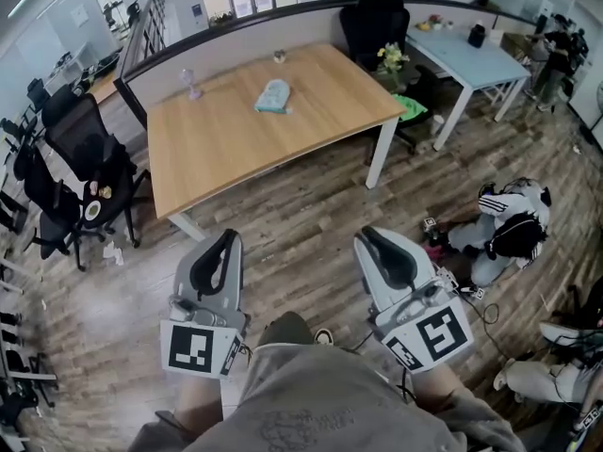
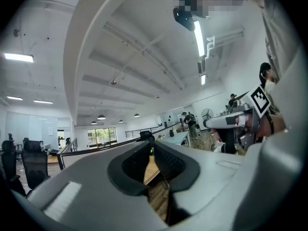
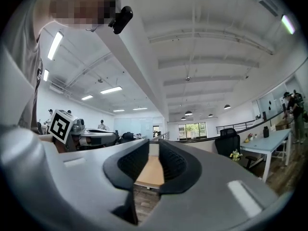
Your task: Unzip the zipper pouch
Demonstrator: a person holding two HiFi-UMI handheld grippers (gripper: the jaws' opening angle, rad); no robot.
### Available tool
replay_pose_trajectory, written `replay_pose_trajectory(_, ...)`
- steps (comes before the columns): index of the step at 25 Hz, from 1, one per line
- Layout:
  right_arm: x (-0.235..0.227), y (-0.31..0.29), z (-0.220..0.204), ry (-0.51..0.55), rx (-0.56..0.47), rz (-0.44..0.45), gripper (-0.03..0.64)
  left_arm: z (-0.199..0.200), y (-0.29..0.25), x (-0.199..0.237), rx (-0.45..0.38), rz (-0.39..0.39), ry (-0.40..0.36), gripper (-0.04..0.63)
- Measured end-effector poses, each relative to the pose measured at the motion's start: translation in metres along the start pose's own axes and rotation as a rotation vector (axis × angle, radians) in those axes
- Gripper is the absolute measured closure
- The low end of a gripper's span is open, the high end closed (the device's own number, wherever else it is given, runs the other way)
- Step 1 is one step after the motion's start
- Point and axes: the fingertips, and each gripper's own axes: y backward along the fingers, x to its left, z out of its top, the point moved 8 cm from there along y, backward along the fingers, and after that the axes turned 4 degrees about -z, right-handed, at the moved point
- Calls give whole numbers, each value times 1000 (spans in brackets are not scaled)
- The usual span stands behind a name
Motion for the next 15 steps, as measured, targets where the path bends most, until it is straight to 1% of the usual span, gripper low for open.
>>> replay_pose_trajectory(1,-3,0,1,-5,-14,-19,520,0,-3,0,6,-13,-3,530)
replay_pose_trajectory(2,-5,0,3,-2,-23,-34,414,-1,-6,0,16,-23,-9,470)
replay_pose_trajectory(3,-7,-2,3,6,-23,-40,408,-2,-9,2,24,-23,-13,430)
replay_pose_trajectory(4,-9,-4,2,14,-16,-42,408,-5,-10,3,27,-17,-12,422)
replay_pose_trajectory(8,-17,-19,-5,32,13,-43,408,-14,-19,16,31,3,15,422)
replay_pose_trajectory(12,-35,-45,-9,78,44,-21,408,-18,-41,35,24,15,16,422)
replay_pose_trajectory(15,-50,-70,-13,91,67,-18,408,-27,-62,55,28,14,20,422)
